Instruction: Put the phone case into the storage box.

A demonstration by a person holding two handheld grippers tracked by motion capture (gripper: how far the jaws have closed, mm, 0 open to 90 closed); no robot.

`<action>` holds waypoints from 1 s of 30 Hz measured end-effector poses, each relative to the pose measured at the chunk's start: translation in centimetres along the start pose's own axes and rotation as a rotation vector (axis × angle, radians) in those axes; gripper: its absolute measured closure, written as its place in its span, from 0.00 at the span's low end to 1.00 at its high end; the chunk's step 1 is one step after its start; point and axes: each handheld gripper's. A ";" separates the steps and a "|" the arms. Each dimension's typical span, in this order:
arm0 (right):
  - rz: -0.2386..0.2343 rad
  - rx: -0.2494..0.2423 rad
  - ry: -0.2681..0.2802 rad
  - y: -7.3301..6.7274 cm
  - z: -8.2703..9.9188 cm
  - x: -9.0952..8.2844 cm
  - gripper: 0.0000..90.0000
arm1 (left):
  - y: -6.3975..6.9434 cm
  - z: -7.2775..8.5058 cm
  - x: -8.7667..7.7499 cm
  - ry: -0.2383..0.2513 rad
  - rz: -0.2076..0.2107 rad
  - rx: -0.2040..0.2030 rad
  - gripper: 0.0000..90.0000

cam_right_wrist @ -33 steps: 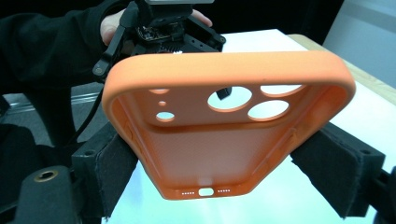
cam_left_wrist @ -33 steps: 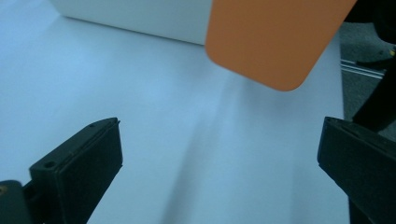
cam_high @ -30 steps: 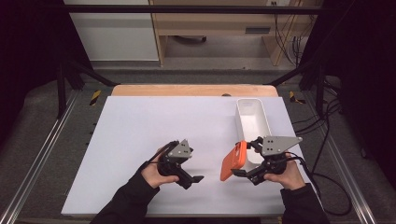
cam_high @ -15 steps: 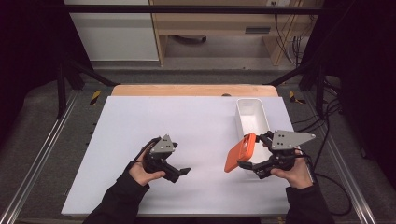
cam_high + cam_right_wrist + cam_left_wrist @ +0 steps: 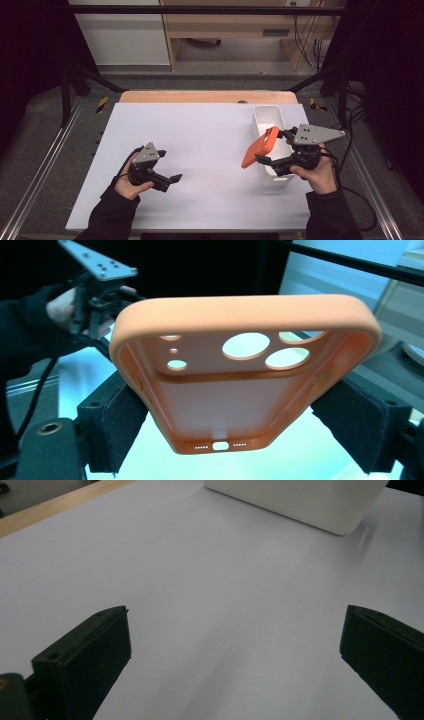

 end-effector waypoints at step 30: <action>0.239 0.058 -0.027 2.8 -3.8 0.9 0.18 | -4.1 5.1 -6.2 0.083 -0.225 -0.097 0.00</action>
Point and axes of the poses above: each handheld gripper's, and its own axes: x roughly forward along the jaws, z roughly out of its underside, y roughly to its right, and after that the axes turned 7 degrees about y, right-handed
